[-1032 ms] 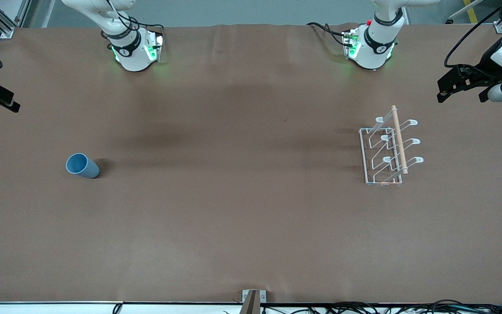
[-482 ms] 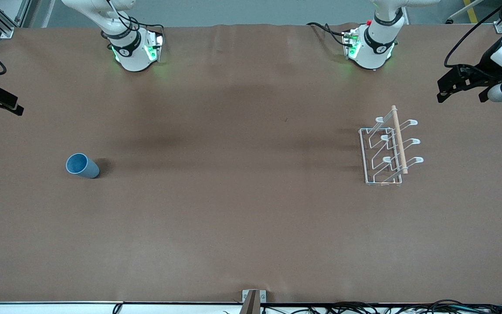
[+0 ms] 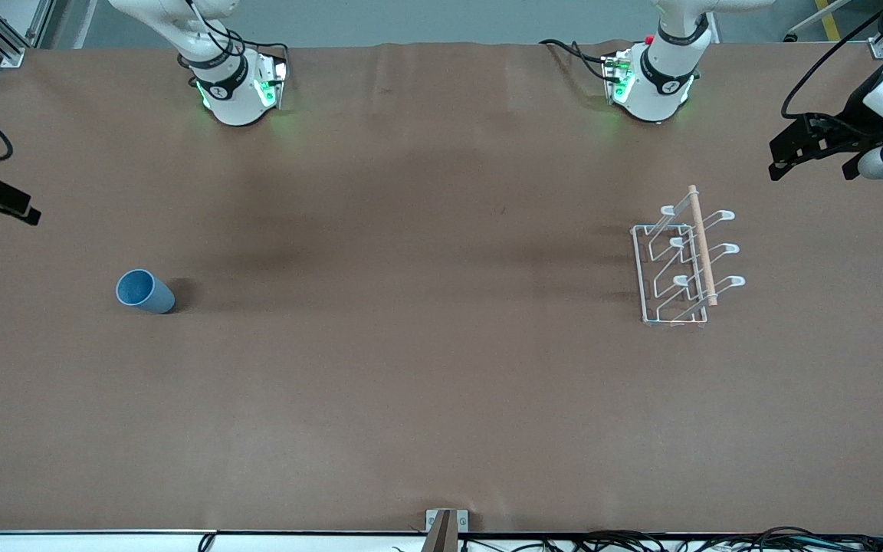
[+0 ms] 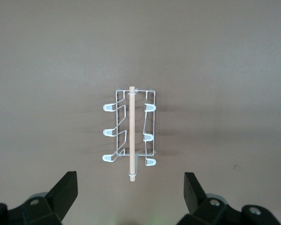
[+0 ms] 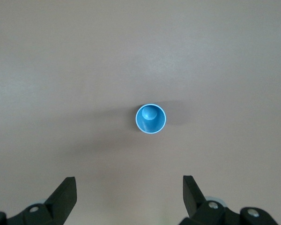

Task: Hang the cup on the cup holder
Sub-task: 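Reach the right gripper down to the blue cup and grasp it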

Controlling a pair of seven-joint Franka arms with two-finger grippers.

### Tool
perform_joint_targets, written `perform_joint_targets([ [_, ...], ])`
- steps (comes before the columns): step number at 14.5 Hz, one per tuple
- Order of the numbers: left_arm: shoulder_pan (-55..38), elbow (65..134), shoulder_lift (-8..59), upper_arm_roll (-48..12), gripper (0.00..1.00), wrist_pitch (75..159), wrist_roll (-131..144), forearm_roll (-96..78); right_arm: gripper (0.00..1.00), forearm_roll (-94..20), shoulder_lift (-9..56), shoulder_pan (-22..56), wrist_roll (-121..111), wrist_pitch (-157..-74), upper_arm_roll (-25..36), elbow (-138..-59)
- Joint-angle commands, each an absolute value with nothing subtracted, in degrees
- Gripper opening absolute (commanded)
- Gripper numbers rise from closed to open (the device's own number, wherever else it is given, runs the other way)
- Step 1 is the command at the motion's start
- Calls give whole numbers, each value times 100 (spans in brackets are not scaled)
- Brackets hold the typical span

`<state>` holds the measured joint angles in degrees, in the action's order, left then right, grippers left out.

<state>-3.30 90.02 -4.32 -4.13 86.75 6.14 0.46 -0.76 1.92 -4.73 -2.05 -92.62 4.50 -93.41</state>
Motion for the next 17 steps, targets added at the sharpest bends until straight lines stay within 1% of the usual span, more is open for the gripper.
perform_joint_targets([
  [1,-316,8859,-369,-422,100,8640,527,70,100,-70,412,-571,-264,-9675,413,-9589],
  [5,-316,8859,-360,-422,100,8640,536,62,100,-62,1255,-852,-290,-9992,413,-9676],
  [6,-316,8859,-360,-422,100,8640,536,70,100,-62,1361,-870,-307,-10254,413,-9816],
  [9,-316,8859,-360,-422,100,8640,536,70,100,-88,1669,-1081,-711,-11528,404,-10597],
  [10,-316,8859,-360,-413,100,8640,527,70,100,-88,1766,-1090,-729,-11731,404,-10748],
  [14,-316,8859,-343,-422,100,8640,527,70,100,-114,2222,-1125,-782,-12022,396,-10837],
  [17,-316,8859,-334,-422,100,8640,519,44,97,-132,2443,-1292,-1072,-12111,369,-10968],
])
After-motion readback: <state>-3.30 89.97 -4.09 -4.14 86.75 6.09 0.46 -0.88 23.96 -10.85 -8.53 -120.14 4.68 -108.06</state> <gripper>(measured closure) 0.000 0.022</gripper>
